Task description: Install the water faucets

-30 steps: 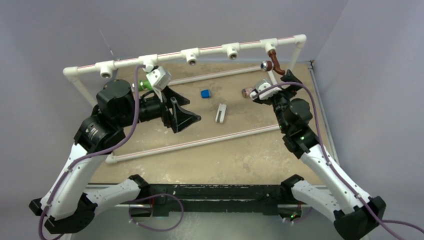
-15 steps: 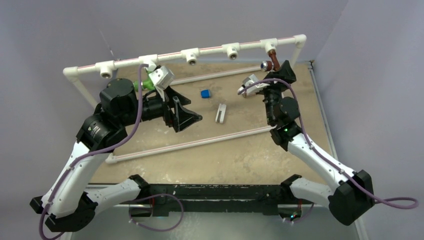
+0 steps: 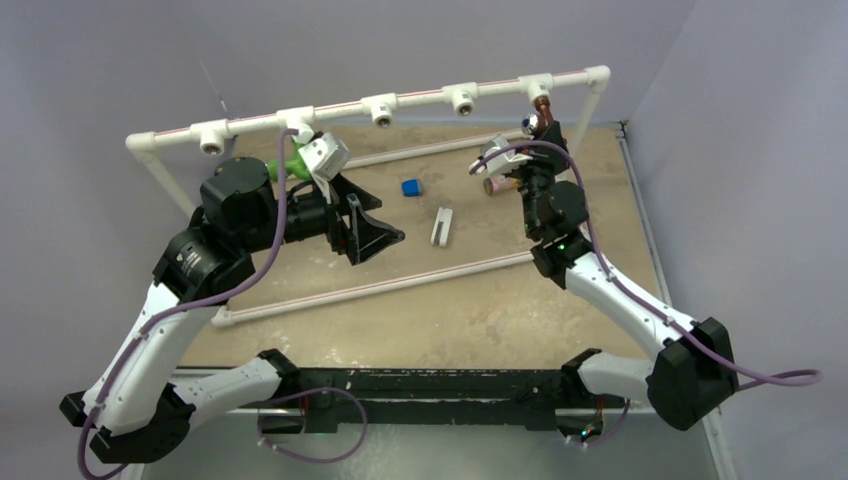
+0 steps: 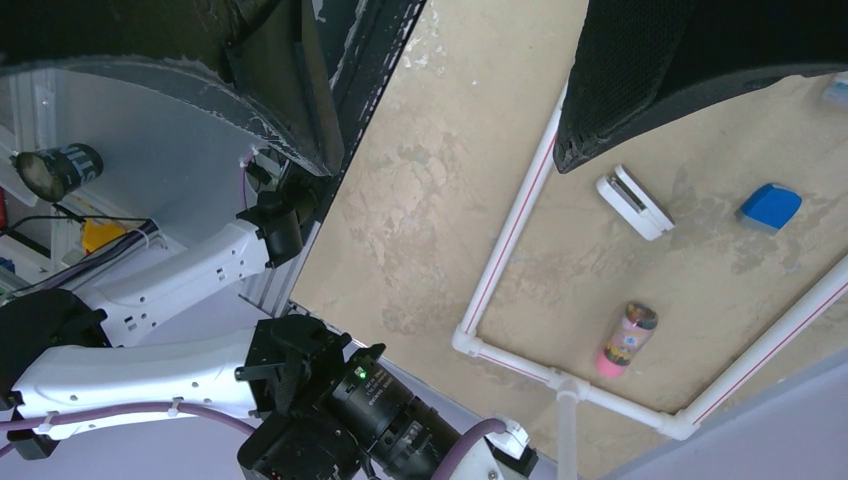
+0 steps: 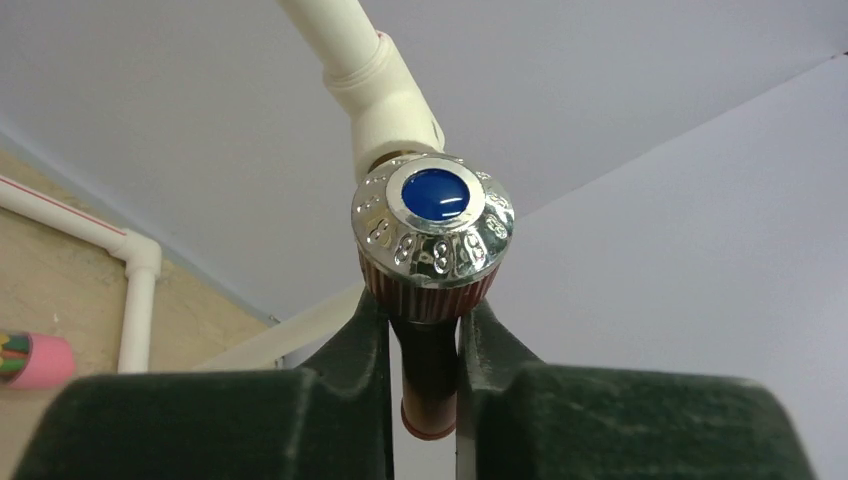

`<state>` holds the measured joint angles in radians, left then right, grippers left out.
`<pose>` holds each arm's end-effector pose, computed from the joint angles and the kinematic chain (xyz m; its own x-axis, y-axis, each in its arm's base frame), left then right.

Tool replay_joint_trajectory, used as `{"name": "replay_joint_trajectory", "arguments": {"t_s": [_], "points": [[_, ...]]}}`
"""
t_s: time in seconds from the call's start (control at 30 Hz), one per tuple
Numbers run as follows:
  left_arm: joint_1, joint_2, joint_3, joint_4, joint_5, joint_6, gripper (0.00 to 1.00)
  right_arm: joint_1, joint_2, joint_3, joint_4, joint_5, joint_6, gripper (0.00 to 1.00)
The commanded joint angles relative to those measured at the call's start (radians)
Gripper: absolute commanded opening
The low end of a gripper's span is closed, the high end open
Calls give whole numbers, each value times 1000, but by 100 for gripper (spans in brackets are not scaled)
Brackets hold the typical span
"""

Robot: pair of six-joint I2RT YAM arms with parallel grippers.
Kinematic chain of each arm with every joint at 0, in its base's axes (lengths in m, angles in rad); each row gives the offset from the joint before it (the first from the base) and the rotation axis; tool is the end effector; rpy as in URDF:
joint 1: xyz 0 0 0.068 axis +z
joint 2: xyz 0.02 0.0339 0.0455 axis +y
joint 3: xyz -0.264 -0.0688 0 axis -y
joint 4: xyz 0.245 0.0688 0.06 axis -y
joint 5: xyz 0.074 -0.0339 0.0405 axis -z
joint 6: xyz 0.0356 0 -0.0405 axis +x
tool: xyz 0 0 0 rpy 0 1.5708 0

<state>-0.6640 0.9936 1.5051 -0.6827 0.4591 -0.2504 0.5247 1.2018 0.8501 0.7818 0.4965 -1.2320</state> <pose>0.1199 -0.1139 0.4889 -0.3521 -0.0065 -0.9359 0.8351 0.4493 -0.3173 0.2432 0.1212 0.3756 0.1819 -0.8529 -0.4894 0.3185 0.5220 -0.7912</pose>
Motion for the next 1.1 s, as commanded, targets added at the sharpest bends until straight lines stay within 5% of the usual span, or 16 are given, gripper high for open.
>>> {"name": "replay_joint_trajectory", "arguments": {"t_s": [0.0,0.17,0.8,1.07], "points": [[-10,-15,12,0,-21,20,77,4,9,28,83,30,120,0],[-9,-16,9,0,-25,20,77,4,-2,24,59,31,406,0],[-11,-9,17,0,-19,20,77,0,-134,5,-46,-11,2180,0],[-10,-15,7,5,-12,20,77,-1,-164,-43,-110,1,2609,0]]}}
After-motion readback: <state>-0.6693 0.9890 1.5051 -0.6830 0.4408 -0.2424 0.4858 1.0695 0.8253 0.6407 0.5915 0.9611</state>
